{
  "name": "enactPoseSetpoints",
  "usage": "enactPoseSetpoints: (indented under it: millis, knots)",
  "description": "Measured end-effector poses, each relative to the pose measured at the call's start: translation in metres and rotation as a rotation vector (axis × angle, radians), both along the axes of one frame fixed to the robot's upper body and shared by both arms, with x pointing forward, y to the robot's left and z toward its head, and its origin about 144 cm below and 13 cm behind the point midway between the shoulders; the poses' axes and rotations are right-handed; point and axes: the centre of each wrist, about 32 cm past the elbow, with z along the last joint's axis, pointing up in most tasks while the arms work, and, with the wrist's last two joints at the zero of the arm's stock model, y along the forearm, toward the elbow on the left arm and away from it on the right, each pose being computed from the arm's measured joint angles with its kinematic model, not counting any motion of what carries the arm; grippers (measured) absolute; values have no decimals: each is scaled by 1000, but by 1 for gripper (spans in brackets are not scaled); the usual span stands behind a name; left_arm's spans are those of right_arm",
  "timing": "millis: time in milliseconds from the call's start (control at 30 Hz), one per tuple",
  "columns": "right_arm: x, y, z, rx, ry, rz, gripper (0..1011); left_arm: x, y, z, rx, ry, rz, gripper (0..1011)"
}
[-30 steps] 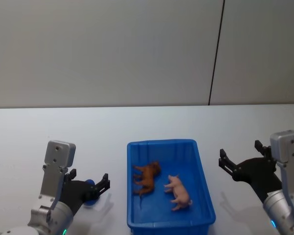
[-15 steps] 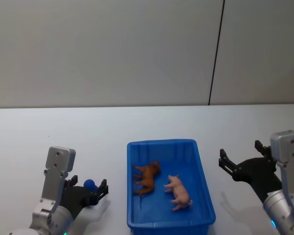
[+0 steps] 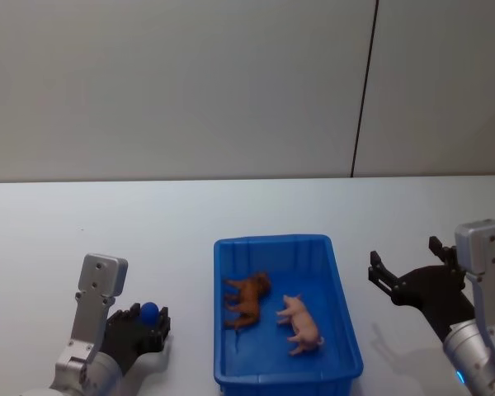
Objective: Pick up the two dolls from the table and place them into the box.
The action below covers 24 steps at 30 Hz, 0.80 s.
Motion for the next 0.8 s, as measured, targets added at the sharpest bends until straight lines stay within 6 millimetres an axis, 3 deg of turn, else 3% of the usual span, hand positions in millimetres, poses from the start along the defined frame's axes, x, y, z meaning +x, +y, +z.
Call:
enactPoseSetpoints:
  millis: [133, 233, 800]
  knots:
    - [0, 0, 0, 0, 0, 0, 1001, 0, 1, -2, 4, -3, -3, 416]
    - [0, 0, 0, 0, 0, 0, 1001, 0, 1, -2, 6, -9, -7, 381]
    - [0, 0, 0, 0, 0, 0, 1001, 4, -3, 14, -2, -158, -111, 276]
